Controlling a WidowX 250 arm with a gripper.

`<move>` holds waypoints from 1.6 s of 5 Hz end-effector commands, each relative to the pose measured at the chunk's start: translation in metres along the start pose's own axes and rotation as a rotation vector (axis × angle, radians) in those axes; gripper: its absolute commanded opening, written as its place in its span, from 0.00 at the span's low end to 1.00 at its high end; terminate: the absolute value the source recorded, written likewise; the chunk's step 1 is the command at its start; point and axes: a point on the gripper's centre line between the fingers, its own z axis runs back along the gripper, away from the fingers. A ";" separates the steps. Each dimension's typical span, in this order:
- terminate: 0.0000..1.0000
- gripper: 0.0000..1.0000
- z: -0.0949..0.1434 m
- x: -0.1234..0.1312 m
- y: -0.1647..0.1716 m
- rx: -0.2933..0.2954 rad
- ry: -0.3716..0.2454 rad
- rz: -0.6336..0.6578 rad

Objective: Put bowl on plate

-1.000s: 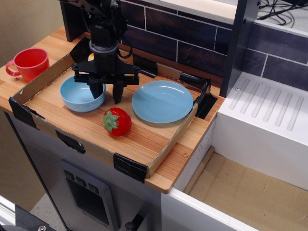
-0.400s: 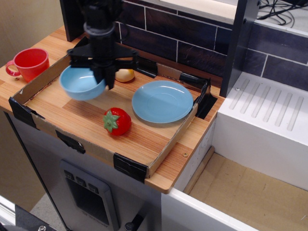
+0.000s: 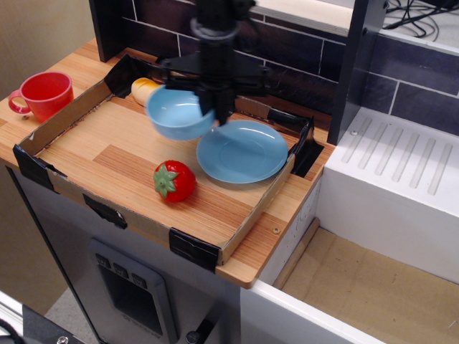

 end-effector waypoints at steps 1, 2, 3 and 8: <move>0.00 0.00 0.006 0.002 -0.032 -0.044 -0.030 0.001; 0.00 0.00 -0.005 -0.003 -0.044 -0.042 -0.012 0.005; 0.00 0.00 -0.013 -0.004 -0.052 -0.043 0.004 0.017; 0.00 1.00 0.045 0.005 -0.047 -0.139 -0.019 0.047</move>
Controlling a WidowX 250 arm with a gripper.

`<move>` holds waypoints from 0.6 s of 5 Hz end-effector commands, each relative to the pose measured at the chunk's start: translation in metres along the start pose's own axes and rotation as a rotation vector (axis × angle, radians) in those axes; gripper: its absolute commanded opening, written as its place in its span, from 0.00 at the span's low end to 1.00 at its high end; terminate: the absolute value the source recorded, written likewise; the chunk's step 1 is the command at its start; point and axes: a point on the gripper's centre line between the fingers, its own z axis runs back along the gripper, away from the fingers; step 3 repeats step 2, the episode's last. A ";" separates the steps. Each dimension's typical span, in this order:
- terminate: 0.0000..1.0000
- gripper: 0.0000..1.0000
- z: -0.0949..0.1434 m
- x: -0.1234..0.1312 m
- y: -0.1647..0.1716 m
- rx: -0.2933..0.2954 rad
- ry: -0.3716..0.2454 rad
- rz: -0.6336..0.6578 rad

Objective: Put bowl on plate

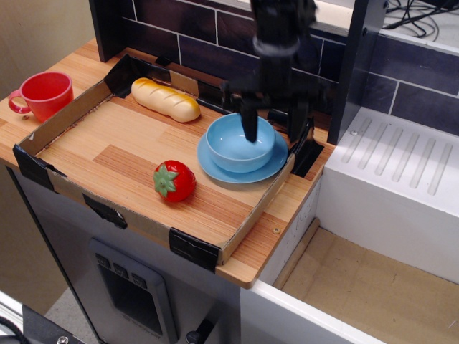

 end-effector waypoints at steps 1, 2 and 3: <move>0.00 1.00 0.073 0.015 0.010 -0.035 -0.136 -0.039; 1.00 1.00 0.073 0.015 0.010 -0.035 -0.136 -0.039; 1.00 1.00 0.073 0.015 0.010 -0.035 -0.136 -0.039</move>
